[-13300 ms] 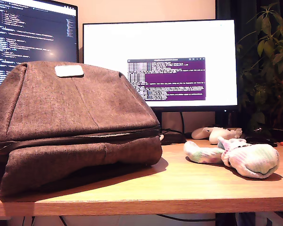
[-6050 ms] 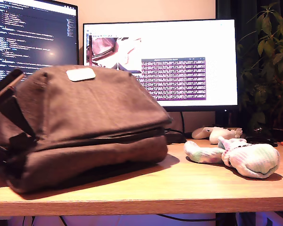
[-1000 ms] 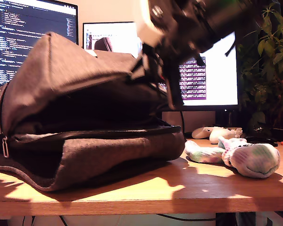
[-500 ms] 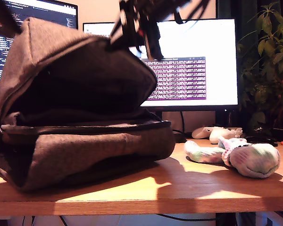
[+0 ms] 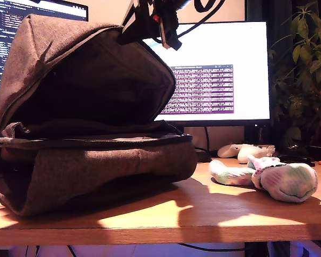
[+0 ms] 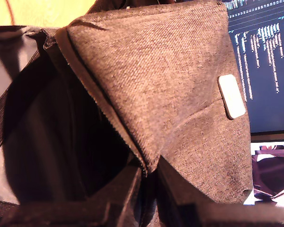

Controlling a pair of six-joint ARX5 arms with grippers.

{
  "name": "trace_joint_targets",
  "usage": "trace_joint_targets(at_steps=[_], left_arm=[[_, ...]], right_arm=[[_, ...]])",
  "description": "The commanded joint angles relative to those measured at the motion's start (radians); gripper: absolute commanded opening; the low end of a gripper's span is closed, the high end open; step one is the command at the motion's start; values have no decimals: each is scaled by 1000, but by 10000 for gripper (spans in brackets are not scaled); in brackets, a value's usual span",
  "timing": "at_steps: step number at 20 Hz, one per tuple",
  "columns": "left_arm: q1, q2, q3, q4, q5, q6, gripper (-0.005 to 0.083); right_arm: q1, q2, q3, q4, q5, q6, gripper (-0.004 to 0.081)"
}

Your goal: Pack the pair of socks inside the grey Google backpack

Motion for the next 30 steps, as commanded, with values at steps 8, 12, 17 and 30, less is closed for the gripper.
trace_joint_targets(at_steps=[8,12,17,30], left_arm=[[-59,172,3,100,-108,195,459],[-59,221,3,150,-163,282,475],[-48,250,3,247,-252,371,392],[-47,248,112,231,-237,516,-21]], right_arm=[[11,-3,56,23,-14,12,-11],[19,-3,95,7,-31,58,-11],[27,-3,117,-51,-33,57,-11],[29,-10,117,-79,-29,92,85]])
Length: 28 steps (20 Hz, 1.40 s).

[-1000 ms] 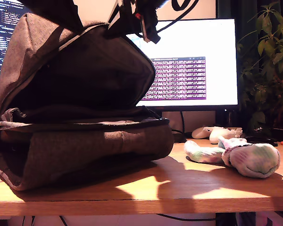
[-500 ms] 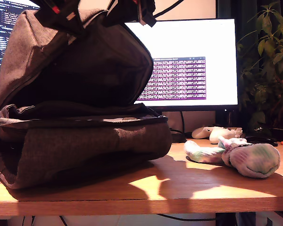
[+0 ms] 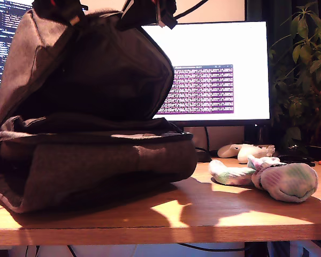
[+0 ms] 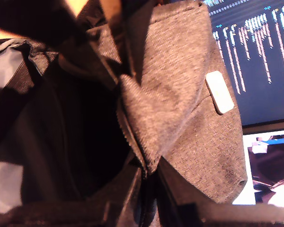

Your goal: Pack the pair of socks inside the grey Google backpack

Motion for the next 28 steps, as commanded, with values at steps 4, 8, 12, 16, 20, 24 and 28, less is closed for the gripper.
trace_joint_targets(at_steps=[4,8,12,16,20,24,28], left_arm=[[5,2,100,-13,16,8,-21],[14,3,100,-40,27,8,-21],[18,3,100,-53,27,8,-21],[18,3,100,-75,28,8,-21],[45,3,100,-91,36,8,-21],[66,3,100,-93,54,7,-21],[67,3,100,-92,73,7,-21]], right_arm=[[29,-15,26,0,-23,54,239],[29,-19,26,-13,-1,81,345],[28,-20,26,-19,122,221,373],[28,-32,26,-43,149,343,374],[28,-78,26,-100,149,383,374],[2,-148,26,-232,149,502,373],[-55,-176,25,-396,149,660,373]])
